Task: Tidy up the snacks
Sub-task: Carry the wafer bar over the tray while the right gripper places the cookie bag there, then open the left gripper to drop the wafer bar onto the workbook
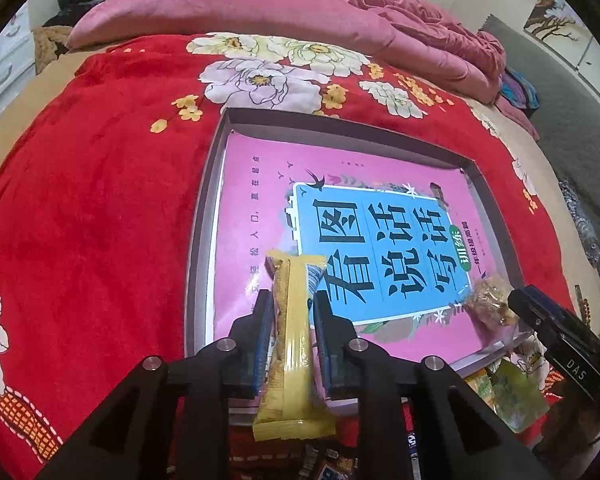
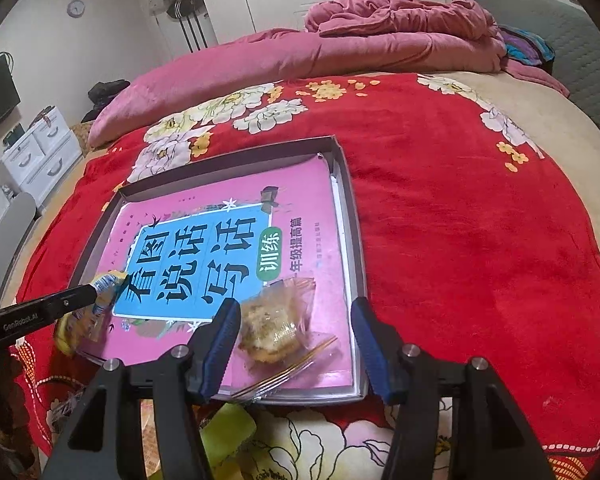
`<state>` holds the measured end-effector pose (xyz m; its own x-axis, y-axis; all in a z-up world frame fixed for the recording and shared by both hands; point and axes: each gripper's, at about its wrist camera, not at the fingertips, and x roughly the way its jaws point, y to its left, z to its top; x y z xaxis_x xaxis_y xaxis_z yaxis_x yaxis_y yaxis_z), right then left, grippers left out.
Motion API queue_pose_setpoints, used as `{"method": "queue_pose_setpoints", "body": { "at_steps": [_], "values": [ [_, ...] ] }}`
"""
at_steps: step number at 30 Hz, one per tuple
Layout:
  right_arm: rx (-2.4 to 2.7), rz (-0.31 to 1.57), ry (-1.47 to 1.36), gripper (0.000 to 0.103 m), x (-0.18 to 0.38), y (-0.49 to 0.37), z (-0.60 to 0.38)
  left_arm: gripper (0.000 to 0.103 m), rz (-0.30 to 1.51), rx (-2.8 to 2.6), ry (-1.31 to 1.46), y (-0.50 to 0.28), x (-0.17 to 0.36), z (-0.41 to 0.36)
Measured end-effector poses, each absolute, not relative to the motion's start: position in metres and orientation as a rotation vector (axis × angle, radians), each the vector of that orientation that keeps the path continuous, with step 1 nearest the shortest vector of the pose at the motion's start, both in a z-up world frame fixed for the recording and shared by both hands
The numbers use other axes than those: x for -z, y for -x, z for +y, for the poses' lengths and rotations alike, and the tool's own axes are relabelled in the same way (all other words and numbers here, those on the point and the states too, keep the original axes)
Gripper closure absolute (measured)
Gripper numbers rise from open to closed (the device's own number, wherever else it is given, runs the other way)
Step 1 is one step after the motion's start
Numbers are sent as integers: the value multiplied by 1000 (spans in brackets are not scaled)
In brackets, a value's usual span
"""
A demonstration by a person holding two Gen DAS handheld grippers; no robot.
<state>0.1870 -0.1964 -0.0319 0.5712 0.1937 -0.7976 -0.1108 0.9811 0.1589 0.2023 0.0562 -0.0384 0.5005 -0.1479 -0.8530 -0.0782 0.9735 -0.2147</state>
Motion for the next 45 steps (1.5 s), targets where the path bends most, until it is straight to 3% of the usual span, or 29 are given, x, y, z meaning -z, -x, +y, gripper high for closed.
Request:
{"method": "queue_pose_setpoints", "body": {
  "at_steps": [3, 7, 11, 22, 24, 30, 45],
  "values": [
    [-178, 946, -97, 46, 32, -187, -197, 61, 1049, 44, 244, -201, 37, 57],
    [-176, 936, -99, 46, 29, -184, -197, 58, 1032, 46, 258, -197, 31, 60],
    [-166, 926, -99, 39, 27, -182, -199, 46, 1017, 46, 276, -193, 25, 65],
    [-145, 886, -117, 35, 15, -172, -211, 44, 957, 1, 340, -170, 5, 99],
    [-145, 879, -117, 35, 12, -170, -212, 38, 955, -5, 349, -167, 4, 103],
    [-149, 860, -123, 34, 3, -162, -214, 32, 938, -9, 352, -154, -1, 107],
    [-170, 854, -133, 33, -9, -142, -214, 32, 1019, 20, 233, -136, 15, 83]
  ]
}}
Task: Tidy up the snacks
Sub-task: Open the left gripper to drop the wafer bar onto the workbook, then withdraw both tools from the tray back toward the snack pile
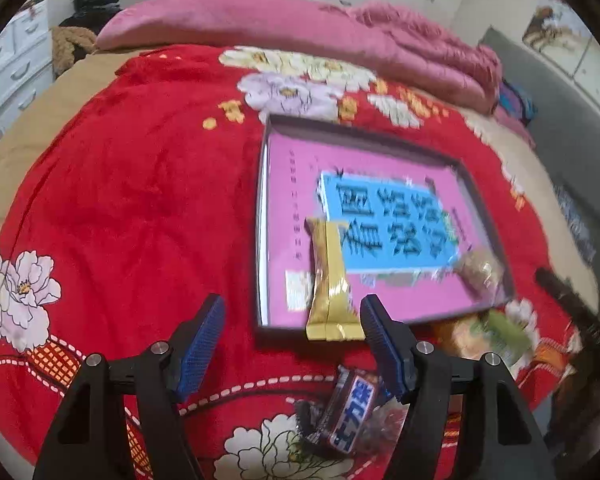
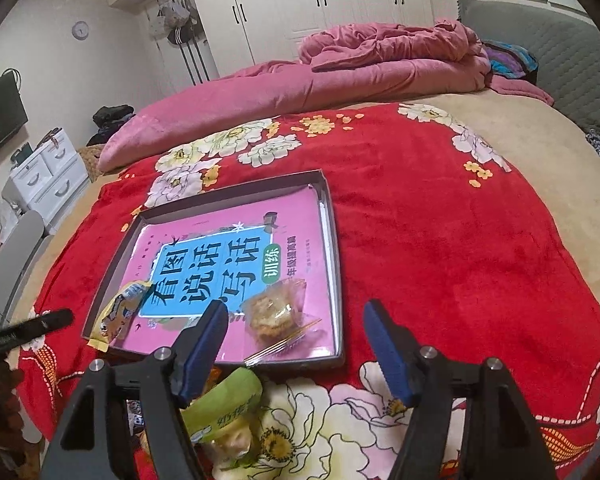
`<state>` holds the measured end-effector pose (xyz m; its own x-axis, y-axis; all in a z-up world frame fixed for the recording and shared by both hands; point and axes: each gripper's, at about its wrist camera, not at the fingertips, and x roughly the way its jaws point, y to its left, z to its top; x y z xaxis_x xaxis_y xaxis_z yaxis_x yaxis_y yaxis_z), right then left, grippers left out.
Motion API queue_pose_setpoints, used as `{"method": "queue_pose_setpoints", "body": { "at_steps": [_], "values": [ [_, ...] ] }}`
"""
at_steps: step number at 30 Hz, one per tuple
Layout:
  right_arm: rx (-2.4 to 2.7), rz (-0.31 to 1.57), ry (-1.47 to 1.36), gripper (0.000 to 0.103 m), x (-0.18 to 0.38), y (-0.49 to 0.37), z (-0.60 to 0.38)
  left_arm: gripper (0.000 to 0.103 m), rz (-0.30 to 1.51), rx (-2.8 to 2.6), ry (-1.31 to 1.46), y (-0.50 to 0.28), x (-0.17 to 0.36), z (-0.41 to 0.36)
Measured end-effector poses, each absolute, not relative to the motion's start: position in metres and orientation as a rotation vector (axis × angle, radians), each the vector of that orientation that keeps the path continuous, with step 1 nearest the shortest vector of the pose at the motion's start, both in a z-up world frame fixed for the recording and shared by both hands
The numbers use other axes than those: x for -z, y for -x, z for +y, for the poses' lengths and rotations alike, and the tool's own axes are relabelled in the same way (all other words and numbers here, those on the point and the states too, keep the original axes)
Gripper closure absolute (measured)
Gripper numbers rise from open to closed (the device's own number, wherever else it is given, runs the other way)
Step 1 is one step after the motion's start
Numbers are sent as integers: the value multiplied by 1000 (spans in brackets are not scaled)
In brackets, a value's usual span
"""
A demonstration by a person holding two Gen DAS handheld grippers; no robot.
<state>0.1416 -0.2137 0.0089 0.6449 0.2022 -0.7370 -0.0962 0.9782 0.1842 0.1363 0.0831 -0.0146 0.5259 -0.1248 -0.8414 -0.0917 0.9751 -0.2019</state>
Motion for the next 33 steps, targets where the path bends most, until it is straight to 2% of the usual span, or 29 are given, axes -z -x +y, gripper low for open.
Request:
{"method": "queue_pose_setpoints", "body": {
  "at_steps": [7, 18, 29, 33],
  "values": [
    [-174, 866, -112, 33, -5, -135, -210, 32, 1052, -31, 103, -148, 30, 67],
    [-164, 885, -123, 33, 2, -132, -215, 32, 1068, -73, 73, -168, 46, 63],
    [-172, 865, -140, 33, -6, -126, -218, 30, 979, 18, 218, -150, 11, 76],
    [-176, 849, -142, 26, -12, -122, -219, 29, 941, 25, 254, -141, -7, 84]
  ]
}}
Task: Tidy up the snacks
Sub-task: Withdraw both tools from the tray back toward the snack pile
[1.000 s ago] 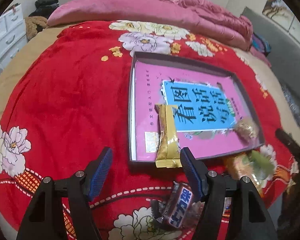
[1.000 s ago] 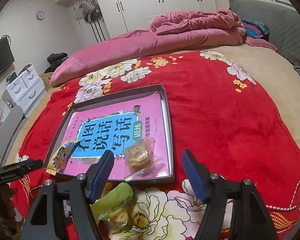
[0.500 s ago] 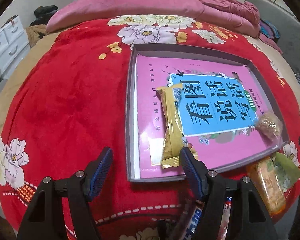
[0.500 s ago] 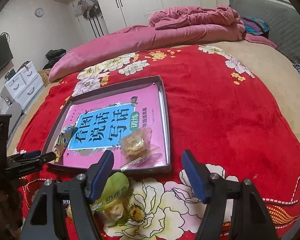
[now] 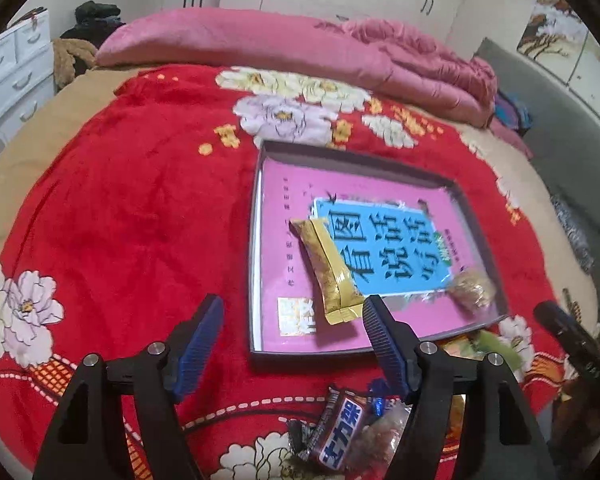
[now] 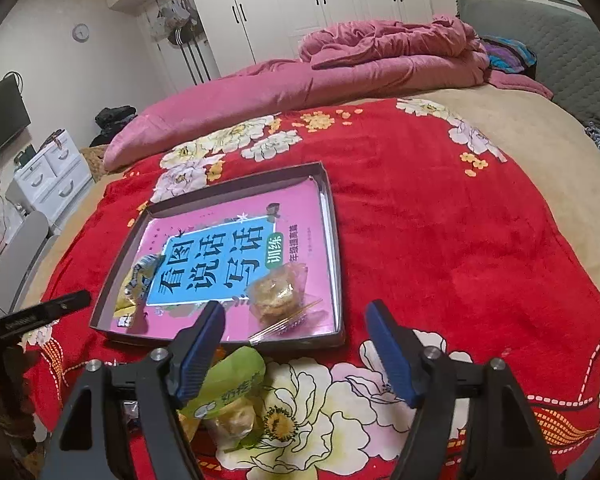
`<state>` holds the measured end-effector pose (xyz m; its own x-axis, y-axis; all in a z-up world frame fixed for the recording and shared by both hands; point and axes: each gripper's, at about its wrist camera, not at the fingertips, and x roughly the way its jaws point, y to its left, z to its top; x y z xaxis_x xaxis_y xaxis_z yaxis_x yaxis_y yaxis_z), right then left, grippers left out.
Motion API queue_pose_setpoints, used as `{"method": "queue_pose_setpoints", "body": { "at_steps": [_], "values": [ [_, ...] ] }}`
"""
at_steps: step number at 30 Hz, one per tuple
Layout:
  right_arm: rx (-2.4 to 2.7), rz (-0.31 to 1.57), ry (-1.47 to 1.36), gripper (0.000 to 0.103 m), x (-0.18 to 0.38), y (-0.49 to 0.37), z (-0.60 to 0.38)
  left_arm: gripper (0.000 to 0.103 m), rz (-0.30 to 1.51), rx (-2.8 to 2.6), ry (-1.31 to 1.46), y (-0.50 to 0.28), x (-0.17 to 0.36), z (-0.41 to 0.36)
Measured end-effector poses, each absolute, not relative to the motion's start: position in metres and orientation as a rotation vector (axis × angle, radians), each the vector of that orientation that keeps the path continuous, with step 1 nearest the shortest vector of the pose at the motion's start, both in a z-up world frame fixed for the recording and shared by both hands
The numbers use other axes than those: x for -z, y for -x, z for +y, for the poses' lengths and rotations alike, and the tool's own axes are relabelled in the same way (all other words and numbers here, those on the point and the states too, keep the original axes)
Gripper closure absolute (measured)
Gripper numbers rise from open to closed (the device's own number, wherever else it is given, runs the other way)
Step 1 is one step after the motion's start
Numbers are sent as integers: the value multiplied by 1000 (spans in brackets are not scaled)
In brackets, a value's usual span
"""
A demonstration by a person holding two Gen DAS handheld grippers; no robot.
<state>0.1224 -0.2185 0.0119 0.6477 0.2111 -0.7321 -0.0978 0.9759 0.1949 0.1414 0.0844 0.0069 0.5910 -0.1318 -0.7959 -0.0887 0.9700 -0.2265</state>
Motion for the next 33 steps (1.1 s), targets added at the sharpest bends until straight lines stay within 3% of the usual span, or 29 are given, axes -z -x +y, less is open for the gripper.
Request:
{"method": "queue_pose_setpoints", "body": {
  "at_steps": [7, 33],
  "values": [
    [-185, 836, -145, 26, -18, -115, -218, 28, 927, 49, 253, -127, -23, 90],
    [-253, 869, -101, 26, -17, -73, -200, 28, 1047, 88, 151, -83, 12, 78]
  ]
}}
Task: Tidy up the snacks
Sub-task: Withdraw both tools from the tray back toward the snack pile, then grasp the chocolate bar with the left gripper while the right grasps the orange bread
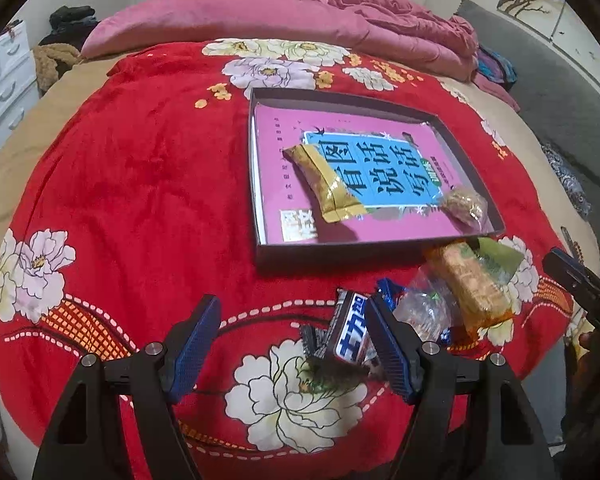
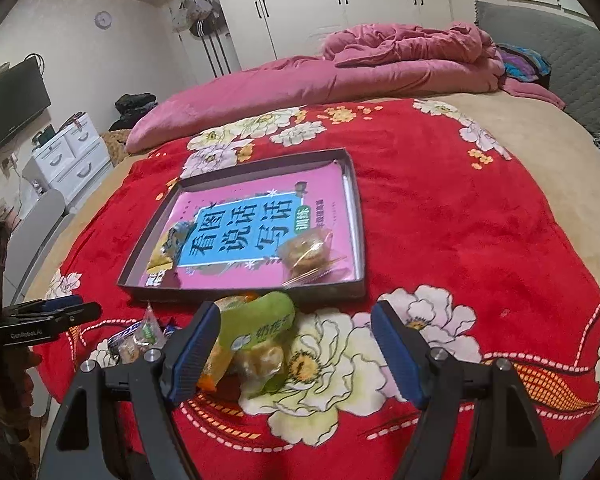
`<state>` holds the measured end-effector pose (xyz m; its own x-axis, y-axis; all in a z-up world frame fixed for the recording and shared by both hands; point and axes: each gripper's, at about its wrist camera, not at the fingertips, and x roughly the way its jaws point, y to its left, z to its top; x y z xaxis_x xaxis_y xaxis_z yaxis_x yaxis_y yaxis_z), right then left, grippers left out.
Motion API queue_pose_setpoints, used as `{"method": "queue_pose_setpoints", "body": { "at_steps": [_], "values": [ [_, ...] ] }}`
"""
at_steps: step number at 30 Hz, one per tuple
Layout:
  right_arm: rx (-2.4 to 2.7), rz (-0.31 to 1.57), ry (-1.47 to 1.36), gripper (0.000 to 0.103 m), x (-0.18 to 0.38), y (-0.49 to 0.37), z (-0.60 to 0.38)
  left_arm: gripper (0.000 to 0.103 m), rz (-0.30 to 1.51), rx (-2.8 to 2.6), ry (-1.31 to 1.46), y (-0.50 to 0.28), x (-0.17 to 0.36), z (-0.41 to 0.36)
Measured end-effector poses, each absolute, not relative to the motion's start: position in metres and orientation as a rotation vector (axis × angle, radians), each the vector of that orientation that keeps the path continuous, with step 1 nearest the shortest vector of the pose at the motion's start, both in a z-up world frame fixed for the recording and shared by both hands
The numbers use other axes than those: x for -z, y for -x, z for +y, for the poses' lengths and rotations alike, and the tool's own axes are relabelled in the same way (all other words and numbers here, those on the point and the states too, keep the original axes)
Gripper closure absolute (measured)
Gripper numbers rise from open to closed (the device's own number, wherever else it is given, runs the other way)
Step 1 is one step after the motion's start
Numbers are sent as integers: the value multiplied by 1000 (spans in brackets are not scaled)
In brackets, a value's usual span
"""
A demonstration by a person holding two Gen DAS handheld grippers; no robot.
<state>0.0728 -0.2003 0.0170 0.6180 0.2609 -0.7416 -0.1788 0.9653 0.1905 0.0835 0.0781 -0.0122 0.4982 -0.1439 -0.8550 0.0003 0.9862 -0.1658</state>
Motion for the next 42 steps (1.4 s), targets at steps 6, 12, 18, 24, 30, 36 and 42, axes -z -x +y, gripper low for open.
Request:
{"method": "queue_pose_setpoints", "body": {
  "at_steps": [6, 12, 18, 24, 30, 36, 42],
  "values": [
    [-288, 888, -81, 26, -12, -67, -187, 28, 1069, 85, 131, -77, 18, 81],
    [-306, 896, -77, 26, -10, -63, -180, 28, 1086, 96, 115, -71, 23, 80],
    [-360, 919, -55, 26, -6, -56, -164, 28, 1099, 112, 103, -73, 27, 75],
    [-402, 930, -31, 26, -1, -51, -150, 28, 1110, 116, 86, -77, 32, 70],
    [-416, 965, -7, 26, 10, -54, -138, 28, 1119, 126, 86, -81, 36, 68],
    [-418, 987, 20, 32, 22, -59, -129, 28, 1132, 146, 65, -85, 40, 59],
    [-410, 999, 15, 33, 28, -66, -127, 28, 1138, 153, 23, -93, 44, 48]
  ]
}}
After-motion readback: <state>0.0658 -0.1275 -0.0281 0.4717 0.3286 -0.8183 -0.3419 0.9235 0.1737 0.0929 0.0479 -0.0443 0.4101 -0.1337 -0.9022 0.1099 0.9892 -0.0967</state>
